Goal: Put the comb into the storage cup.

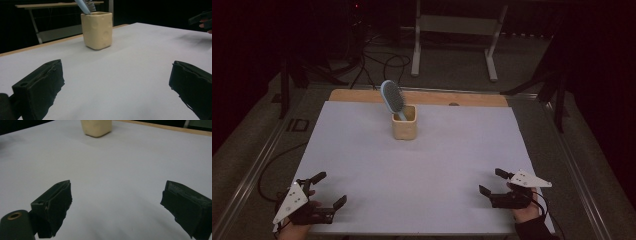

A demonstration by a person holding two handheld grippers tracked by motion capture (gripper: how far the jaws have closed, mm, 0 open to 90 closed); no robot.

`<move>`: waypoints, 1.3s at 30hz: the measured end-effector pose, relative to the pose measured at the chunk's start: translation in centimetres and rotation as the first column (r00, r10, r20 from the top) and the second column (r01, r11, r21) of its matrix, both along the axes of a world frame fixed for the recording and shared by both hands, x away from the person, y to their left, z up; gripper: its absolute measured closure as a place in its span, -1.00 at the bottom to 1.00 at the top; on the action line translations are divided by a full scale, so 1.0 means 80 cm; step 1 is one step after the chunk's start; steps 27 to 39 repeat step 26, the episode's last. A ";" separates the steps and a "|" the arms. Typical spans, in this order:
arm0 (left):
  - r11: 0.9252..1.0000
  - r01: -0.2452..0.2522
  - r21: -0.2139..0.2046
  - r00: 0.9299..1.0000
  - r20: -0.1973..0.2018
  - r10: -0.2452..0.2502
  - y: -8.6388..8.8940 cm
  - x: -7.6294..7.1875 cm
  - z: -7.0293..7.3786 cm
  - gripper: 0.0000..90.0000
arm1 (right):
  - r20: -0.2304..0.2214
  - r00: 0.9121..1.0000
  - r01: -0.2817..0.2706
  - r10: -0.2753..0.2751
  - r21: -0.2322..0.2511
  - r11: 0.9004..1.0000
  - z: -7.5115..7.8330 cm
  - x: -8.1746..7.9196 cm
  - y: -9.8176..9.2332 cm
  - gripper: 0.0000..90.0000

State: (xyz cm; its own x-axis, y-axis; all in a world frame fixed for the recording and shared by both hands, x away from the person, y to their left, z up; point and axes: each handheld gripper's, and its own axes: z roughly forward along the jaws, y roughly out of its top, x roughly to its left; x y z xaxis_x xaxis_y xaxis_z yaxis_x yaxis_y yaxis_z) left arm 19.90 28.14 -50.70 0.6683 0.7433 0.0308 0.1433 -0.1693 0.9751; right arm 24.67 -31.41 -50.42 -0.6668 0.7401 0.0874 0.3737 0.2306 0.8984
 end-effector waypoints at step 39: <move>1.000 0.003 0.005 1.000 0.002 -0.003 -0.001 0.000 0.000 -1.00 | -0.043 0.999 0.020 -0.022 -0.029 0.999 -0.011 0.014 0.000 -0.81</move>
